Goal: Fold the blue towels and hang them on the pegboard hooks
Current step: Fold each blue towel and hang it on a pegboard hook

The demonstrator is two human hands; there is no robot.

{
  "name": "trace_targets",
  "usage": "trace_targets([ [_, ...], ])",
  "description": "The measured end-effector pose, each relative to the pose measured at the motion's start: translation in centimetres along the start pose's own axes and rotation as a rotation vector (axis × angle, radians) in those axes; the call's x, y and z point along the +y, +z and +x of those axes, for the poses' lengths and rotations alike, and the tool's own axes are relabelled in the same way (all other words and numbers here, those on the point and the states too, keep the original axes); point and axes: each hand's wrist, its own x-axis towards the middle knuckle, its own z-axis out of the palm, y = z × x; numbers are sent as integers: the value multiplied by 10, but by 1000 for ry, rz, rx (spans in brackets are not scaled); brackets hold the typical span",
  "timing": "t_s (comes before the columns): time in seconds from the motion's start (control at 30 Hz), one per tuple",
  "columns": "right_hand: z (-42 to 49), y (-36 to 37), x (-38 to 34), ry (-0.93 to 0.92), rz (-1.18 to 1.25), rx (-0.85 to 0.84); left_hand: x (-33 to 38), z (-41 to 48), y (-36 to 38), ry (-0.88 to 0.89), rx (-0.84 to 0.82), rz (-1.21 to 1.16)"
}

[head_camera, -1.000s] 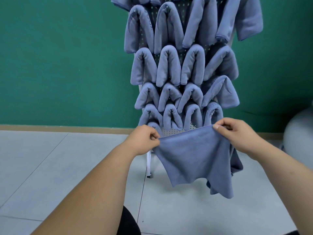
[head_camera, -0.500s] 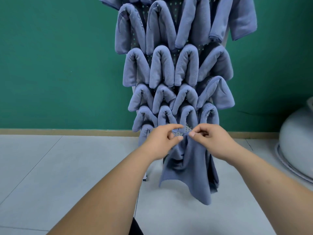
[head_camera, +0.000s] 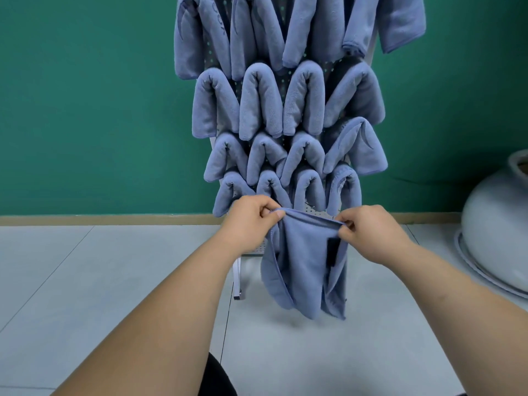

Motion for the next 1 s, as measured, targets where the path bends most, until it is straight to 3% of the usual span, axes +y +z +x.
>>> trace_targets([
  [0.27,0,-10,28,151,43,-14,-38,5,-26,-195,196,79],
  [0.67,-2,0,-39,-114,484,-34,11,-9,36,14,-266,-87],
  [0.9,0,-1,-14,-48,202,-78,5,-3,20,-107,-96,-39],
  [1.0,1,-4,1,19,253,-81,-1,-4,11,-148,-43,-12],
])
